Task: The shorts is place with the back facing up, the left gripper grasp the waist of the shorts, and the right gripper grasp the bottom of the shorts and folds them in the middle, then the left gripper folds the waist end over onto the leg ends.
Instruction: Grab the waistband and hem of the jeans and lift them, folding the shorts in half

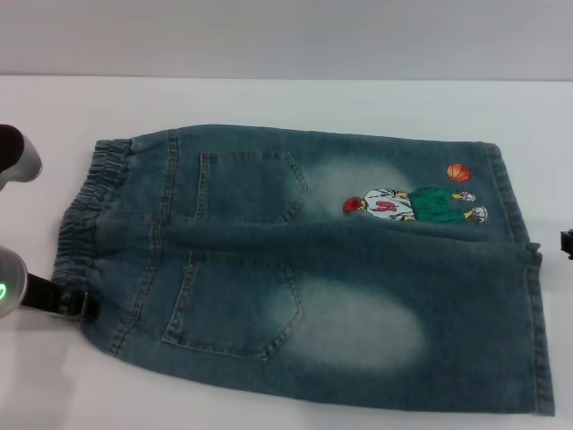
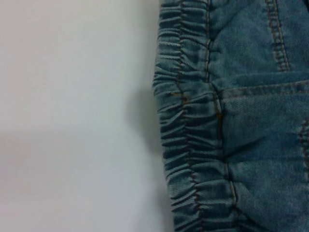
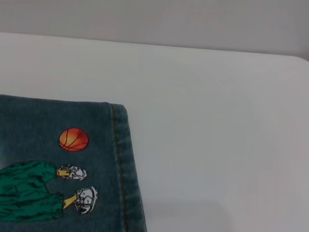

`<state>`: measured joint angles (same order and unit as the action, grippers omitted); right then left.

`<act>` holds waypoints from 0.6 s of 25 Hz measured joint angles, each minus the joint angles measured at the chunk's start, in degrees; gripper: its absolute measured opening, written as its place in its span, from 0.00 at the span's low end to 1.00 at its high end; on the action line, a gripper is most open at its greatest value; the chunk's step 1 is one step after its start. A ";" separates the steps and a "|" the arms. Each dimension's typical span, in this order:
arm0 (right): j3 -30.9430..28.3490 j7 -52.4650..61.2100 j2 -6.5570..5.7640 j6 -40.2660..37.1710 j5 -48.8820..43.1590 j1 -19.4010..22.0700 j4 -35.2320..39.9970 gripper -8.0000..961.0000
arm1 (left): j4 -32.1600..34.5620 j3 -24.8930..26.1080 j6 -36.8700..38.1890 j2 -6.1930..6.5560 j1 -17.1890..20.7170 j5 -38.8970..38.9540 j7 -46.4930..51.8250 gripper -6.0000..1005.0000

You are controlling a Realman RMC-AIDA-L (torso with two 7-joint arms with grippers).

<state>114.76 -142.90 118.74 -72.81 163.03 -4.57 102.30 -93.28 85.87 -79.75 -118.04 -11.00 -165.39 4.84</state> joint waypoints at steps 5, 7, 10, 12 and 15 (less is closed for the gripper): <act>0.01 -0.01 0.00 -0.09 0.01 0.00 -0.13 0.57 | -0.64 -0.09 -0.13 0.00 -0.15 -0.06 -0.12 0.54; 0.02 -0.01 0.00 -0.11 0.01 0.00 -0.17 0.57 | -0.72 -0.09 -0.17 0.00 -0.16 -0.06 -0.07 0.45; 0.03 -0.01 0.00 -0.12 0.01 0.02 -0.17 0.57 | -0.75 -0.09 -0.23 0.00 -0.16 -0.05 -0.07 0.29; 0.07 -0.01 0.00 -0.14 0.01 0.10 -0.16 0.57 | -1.01 -0.09 -0.24 0.00 -0.12 0.02 -0.03 0.18; 0.23 -0.03 0.00 -0.14 0.01 0.23 -0.07 0.57 | -2.26 -0.10 -0.24 0.00 0.46 0.10 0.05 0.07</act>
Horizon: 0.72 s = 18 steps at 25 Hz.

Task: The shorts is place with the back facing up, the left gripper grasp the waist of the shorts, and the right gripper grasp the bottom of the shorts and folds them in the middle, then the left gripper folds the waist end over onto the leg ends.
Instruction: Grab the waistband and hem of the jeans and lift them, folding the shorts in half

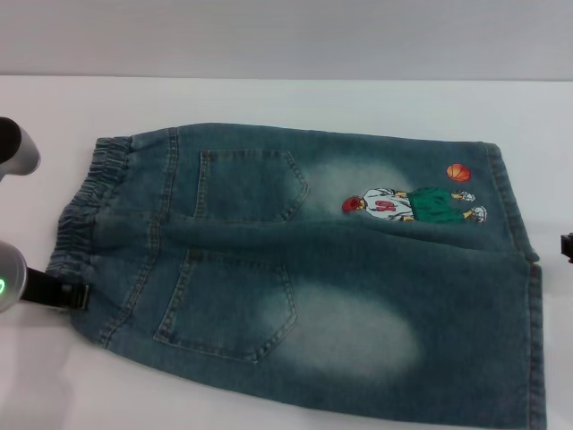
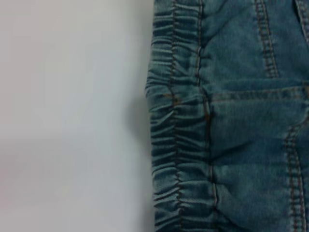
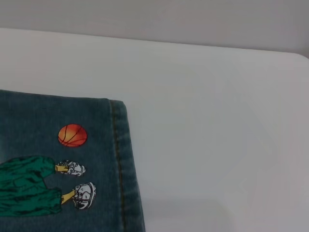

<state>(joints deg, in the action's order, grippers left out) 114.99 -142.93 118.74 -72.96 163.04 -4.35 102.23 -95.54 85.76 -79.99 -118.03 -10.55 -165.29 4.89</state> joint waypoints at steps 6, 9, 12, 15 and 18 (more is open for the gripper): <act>0.28 -0.17 0.00 0.00 0.22 0.04 0.09 0.57 | -2.56 -0.59 0.33 0.00 1.12 0.00 0.21 0.00; 0.40 -0.65 0.04 0.04 0.35 0.04 0.37 0.57 | -4.30 -0.76 1.01 -0.05 1.72 0.11 0.22 0.01; 1.73 -0.82 0.09 0.16 0.45 -0.29 0.79 0.57 | -5.69 -0.96 1.36 -0.08 1.90 0.52 0.28 0.01; 3.93 -0.89 0.11 -0.01 0.51 -1.04 0.94 0.57 | -7.62 -1.49 2.40 -0.09 2.02 1.15 0.56 0.01; 6.09 -0.89 0.22 -0.10 0.59 -1.77 1.06 0.57 | -8.29 -1.99 3.43 -0.09 2.06 1.49 0.75 0.01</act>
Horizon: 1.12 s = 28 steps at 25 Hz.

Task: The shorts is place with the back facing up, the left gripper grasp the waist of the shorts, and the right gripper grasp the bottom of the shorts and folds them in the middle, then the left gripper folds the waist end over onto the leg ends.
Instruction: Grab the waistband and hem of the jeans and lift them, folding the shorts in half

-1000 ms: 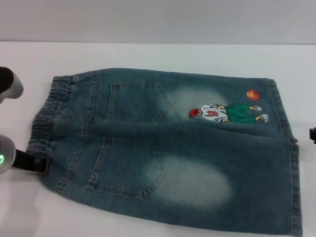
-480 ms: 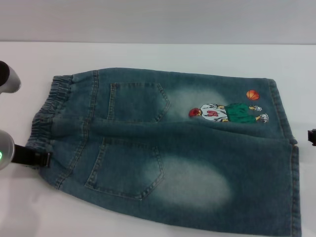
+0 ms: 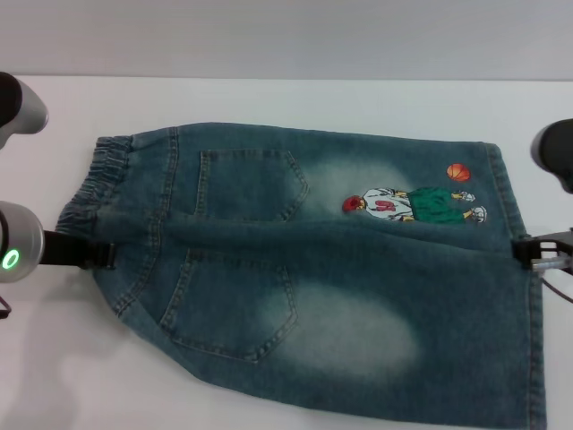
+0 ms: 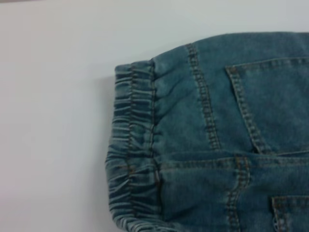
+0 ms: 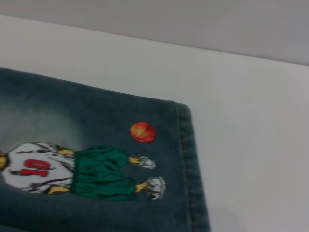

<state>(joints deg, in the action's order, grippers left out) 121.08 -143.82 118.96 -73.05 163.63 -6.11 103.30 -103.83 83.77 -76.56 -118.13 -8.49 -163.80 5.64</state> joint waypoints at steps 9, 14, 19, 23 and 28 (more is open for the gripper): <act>-0.39 0.07 -0.14 -2.63 0.11 -1.42 2.31 0.46 | -0.05 -0.91 1.62 0.00 -0.01 0.22 -0.02 0.01; -2.28 -1.72 -0.12 -3.70 0.18 -1.24 4.84 0.43 | -0.11 -0.90 1.66 0.00 -0.07 0.26 -0.33 0.01; -2.68 -2.48 -0.16 -4.10 0.18 -1.64 6.10 0.43 | -0.25 -0.89 1.66 0.03 -0.03 0.33 -0.44 0.01; -4.51 -2.22 -0.22 4.47 -3.42 -1.03 2.41 0.43 | -0.23 -0.88 1.71 0.09 0.06 0.33 -0.57 0.01; -9.56 -1.57 -0.43 21.79 -13.36 -1.80 -6.53 0.43 | -0.32 -0.94 1.77 0.18 0.06 0.35 -0.71 0.01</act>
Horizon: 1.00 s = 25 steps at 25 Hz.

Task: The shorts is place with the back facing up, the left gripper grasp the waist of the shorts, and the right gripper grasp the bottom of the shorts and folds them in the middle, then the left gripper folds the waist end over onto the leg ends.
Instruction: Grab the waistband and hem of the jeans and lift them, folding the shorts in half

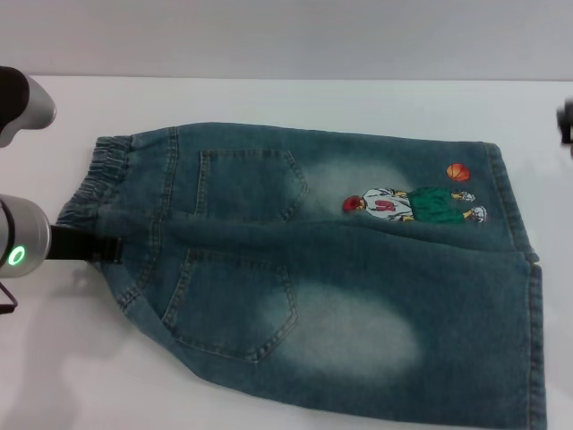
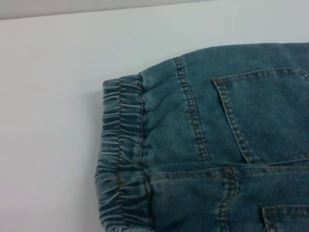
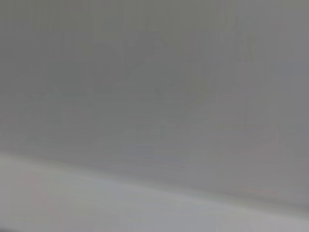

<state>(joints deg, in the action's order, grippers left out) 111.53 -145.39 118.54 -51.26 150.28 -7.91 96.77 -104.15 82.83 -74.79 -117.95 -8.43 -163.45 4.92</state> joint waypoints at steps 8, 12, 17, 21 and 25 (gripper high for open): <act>-2.50 24.59 0.45 20.28 -46.91 -2.93 -14.45 0.43 | 0.08 -0.15 0.06 -0.15 -0.05 0.34 -0.44 0.02; 2.35 39.06 0.65 5.93 -72.64 -9.19 -26.91 0.43 | 0.39 -0.84 0.09 -0.17 -0.28 0.41 -0.09 0.02; 7.36 59.94 0.34 -16.66 -81.46 -12.49 -35.97 0.43 | 0.53 -1.25 0.09 -0.17 -0.29 0.41 0.14 0.02; 9.05 89.63 0.53 -22.34 -84.24 -7.95 -36.50 0.43 | 0.65 -1.29 0.09 -0.17 -0.42 0.42 0.36 0.02; 6.06 103.18 0.46 -3.09 -67.71 1.22 -22.35 0.43 | 0.95 -1.29 0.03 -0.18 -0.78 0.46 0.67 0.02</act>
<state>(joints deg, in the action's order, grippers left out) 117.58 -42.21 119.00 -54.35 82.56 -6.70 74.42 -103.20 81.54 -74.76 -118.13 -9.21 -162.99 5.59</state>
